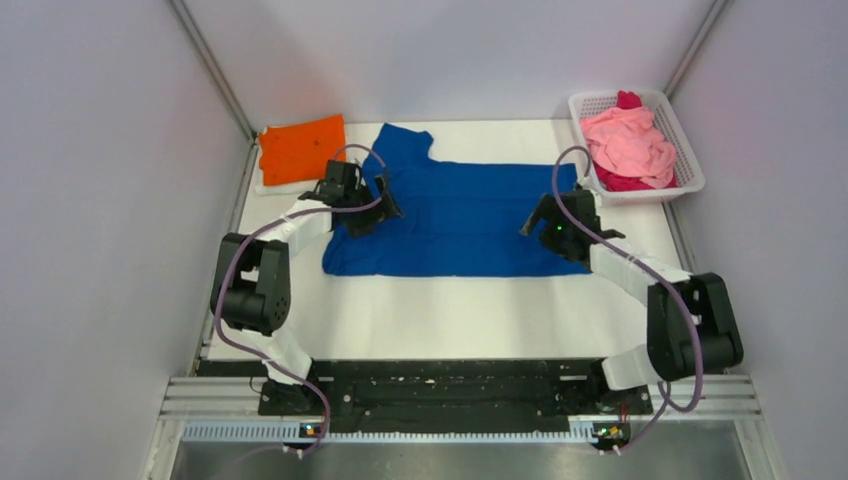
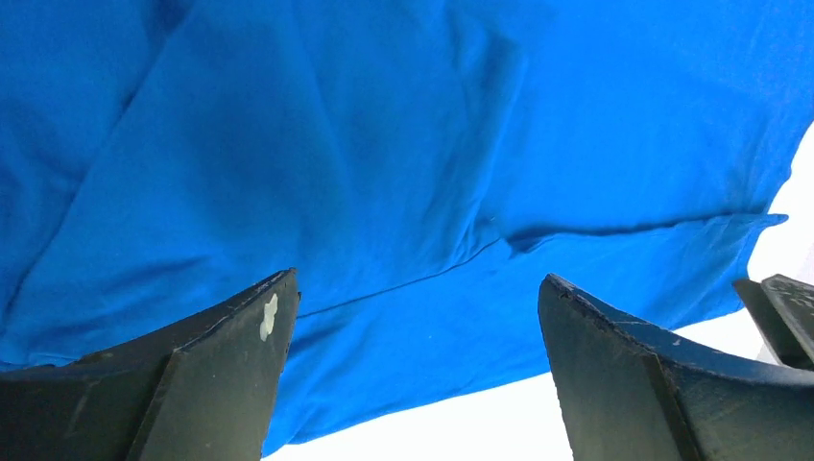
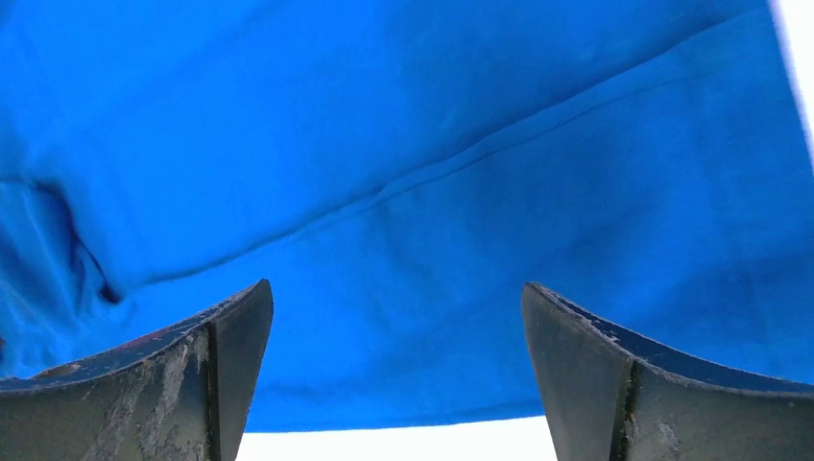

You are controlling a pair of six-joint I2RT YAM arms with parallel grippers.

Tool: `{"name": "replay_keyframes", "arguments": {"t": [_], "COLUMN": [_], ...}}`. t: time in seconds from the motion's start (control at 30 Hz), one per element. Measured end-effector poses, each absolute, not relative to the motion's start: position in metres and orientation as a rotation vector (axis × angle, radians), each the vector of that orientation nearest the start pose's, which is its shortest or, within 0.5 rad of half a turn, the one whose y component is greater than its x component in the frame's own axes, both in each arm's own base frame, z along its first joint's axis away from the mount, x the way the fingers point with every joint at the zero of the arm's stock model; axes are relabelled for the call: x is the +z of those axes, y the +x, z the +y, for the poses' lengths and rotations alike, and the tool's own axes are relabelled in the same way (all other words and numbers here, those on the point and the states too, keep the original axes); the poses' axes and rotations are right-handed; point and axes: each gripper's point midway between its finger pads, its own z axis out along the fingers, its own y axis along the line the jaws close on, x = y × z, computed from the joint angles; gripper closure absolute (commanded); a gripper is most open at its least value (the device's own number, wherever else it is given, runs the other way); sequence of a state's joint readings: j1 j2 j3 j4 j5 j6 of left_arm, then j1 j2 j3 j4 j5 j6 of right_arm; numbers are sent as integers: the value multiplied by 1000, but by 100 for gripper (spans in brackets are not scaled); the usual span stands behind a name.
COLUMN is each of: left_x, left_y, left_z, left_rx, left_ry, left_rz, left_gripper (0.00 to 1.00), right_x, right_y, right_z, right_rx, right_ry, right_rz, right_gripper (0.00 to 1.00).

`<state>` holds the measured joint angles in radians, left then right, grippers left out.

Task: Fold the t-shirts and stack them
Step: Fold the flattened tshirt in 1/3 of the way, then grab the side of the flattened tshirt furthest away from the robot with both arms

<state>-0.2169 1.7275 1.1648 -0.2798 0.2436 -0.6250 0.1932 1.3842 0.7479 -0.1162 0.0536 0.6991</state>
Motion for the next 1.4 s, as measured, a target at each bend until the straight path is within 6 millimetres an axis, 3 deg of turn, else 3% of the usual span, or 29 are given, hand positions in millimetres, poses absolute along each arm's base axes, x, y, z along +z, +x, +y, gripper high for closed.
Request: {"name": "replay_keyframes", "arguments": {"t": [0.17,0.3,0.47,0.7,0.83,1.0,1.17,1.4], "left_x": [69,46,48,45,44,44,45,43], "left_y": [395,378,359,299,256,218,199,195], "left_z": [-160,-157,-150,-140,-131,-130,-122,-115], "left_rx": [-698,-692,-704,-686,-657,-696,-682,-645], "left_ry": [-414,-443,-448,-489,-540,-613,-691,-755], "left_rz": [2509,2547,2493,2475,2485,2447,2413,2401], "left_gripper": [1,1,1,1,1,1,1,1], "right_x": [40,41,40,38,37,37,37,36], "right_y": [347,351,343,287,252,215,192,182], "right_z": [113,118,117,123,121,117,114,114], "right_rx": [401,402,414,437,476,527,560,584], "right_ry": [551,542,564,551,578,617,649,667], "right_rz": [2411,2405,2379,2414,2437,2459,2480,2482], "right_gripper": [1,1,1,1,1,1,1,1]}}
